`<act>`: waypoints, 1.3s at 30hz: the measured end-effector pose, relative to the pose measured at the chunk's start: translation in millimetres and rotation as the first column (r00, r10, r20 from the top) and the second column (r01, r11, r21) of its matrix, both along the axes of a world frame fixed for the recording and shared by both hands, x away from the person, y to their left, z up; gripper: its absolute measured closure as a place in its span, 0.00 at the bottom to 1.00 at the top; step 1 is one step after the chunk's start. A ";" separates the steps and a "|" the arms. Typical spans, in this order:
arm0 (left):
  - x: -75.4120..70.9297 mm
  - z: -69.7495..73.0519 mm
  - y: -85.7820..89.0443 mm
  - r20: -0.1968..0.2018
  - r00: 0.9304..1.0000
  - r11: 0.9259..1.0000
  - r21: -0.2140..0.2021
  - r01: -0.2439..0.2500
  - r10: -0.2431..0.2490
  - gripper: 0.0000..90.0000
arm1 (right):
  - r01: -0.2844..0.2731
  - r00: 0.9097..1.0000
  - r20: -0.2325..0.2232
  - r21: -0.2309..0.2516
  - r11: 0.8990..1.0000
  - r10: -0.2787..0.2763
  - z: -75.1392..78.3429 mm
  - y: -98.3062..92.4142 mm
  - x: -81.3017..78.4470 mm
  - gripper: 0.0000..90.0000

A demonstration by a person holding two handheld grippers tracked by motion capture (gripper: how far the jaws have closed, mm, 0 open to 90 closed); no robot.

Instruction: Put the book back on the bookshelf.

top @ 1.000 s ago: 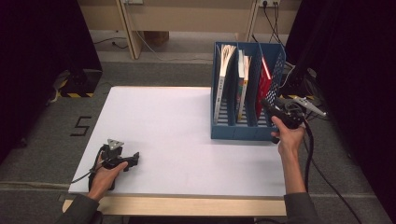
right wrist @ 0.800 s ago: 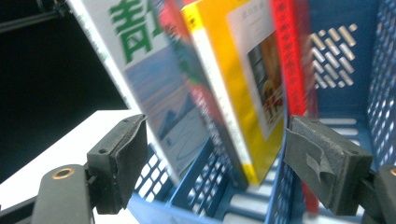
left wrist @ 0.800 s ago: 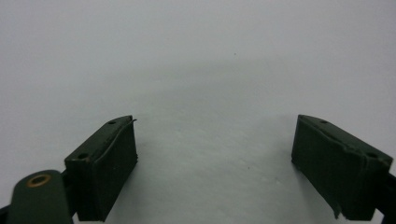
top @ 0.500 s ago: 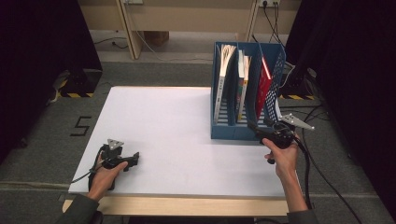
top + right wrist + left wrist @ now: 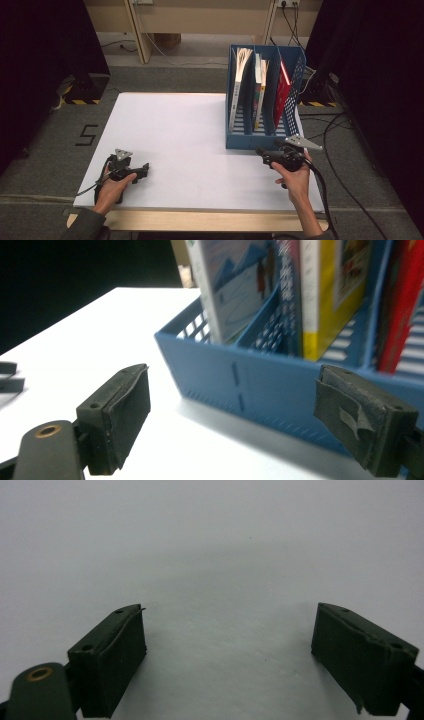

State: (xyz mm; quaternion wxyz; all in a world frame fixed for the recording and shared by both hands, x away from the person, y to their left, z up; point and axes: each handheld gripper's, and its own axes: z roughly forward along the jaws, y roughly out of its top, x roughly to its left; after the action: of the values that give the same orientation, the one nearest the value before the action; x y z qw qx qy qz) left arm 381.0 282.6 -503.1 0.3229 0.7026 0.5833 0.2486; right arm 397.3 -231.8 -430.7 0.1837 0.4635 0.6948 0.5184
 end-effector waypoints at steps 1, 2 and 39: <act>0.0 -0.1 0.0 0.001 1.000 1.000 -0.001 0.000 0.000 0.14 | -0.009 1.000 -0.011 0.000 1.000 0.009 -1.8 2.0 -2.0 0.17; 0.0 -0.1 0.0 0.001 1.000 1.000 -0.001 0.001 -0.001 0.14 | -0.018 1.000 -0.009 -0.013 1.000 0.018 -3.9 3.5 -4.1 0.17; 0.1 -0.2 -0.1 0.001 1.000 1.000 -0.001 0.001 -0.001 0.14 | -0.138 0.978 -0.191 -0.316 0.939 0.080 -58.7 30.2 -48.2 0.18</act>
State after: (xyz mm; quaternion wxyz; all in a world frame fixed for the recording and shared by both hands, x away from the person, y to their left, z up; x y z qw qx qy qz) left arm 381.1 282.5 -503.4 0.3236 0.7025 0.5830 0.2487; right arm 349.1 -201.6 -489.4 0.1670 0.4310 0.8093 0.3624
